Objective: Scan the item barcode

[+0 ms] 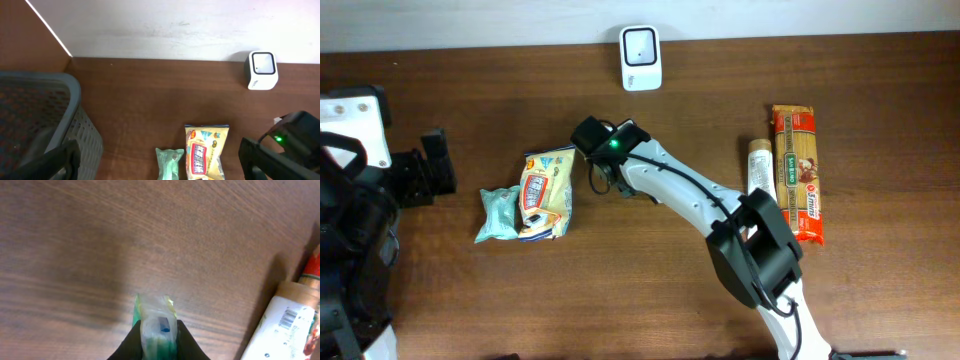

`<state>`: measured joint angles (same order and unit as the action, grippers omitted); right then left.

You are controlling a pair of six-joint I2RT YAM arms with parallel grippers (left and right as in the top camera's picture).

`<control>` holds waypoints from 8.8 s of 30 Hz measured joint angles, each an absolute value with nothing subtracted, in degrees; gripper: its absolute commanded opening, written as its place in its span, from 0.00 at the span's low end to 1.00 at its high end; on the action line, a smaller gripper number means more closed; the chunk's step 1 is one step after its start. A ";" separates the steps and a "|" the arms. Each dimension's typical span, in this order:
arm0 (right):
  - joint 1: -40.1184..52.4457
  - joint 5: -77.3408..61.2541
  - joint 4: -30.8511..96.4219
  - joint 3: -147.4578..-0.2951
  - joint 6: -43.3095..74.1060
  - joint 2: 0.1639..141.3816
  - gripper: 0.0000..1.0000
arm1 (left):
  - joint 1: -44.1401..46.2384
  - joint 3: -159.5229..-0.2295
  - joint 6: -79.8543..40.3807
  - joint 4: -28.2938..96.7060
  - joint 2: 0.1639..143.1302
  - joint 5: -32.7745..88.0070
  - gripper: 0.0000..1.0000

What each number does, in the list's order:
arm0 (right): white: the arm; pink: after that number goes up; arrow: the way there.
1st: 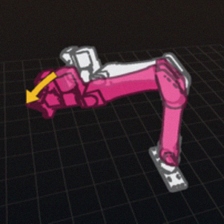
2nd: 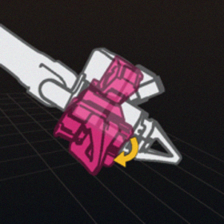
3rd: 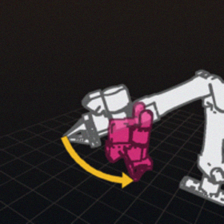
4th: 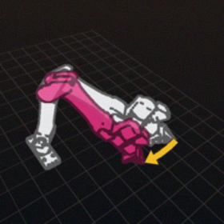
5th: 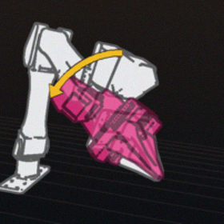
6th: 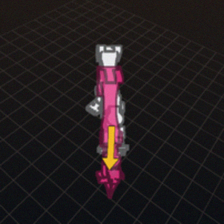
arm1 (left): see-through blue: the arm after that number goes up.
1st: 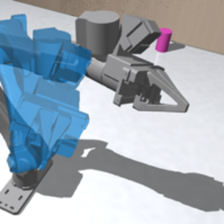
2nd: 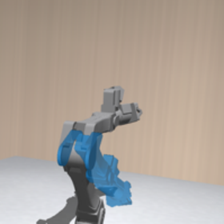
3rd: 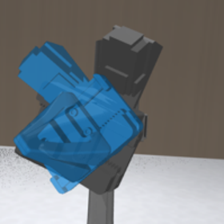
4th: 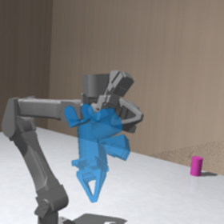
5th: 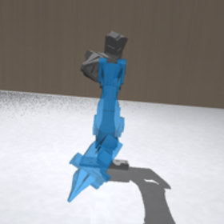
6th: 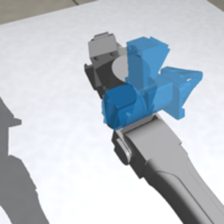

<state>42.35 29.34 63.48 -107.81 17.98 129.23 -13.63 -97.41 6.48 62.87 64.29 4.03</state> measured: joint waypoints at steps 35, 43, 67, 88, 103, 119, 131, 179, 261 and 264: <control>23.14 -25.28 67.64 -101.49 9.56 128.42 0.49 | -13.63 -97.41 6.48 62.87 64.29 4.03 0.99; 23.40 -30.30 51.77 -91.20 9.10 126.93 0.29 | -13.63 -97.41 6.48 62.83 64.29 4.03 0.99; 7.16 -86.56 55.46 -91.55 2.68 108.33 0.04 | -13.63 -97.41 6.46 62.85 64.29 4.03 0.99; 15.77 -42.22 61.65 -117.43 16.67 109.03 0.04 | -13.63 -97.41 6.46 62.96 64.29 4.05 0.99; 23.88 24.40 31.14 -134.34 -16.88 136.99 0.04 | -13.63 -97.41 6.48 63.11 64.29 4.03 0.99; 27.38 32.10 17.50 -134.19 -37.28 148.79 0.04 | -13.63 -97.41 6.48 63.02 64.29 4.03 0.99; 27.38 20.38 42.13 -133.97 -20.91 139.44 0.04 | -13.63 -97.41 6.48 63.09 64.29 4.03 0.99; 41.65 -24.71 35.05 -119.59 20.78 144.16 0.31 | -13.63 -97.41 6.48 63.22 64.29 4.03 0.99; 41.54 42.81 81.56 -111.79 33.04 129.99 0.14 | -13.63 -97.49 6.48 86.39 64.38 4.03 0.99; 48.34 34.04 72.25 -108.60 26.02 129.80 0.64 | -13.63 -97.49 6.48 86.39 64.38 4.03 0.99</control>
<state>48.34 34.04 72.25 -108.60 26.02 129.80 -13.63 -97.49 6.48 86.39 64.38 4.03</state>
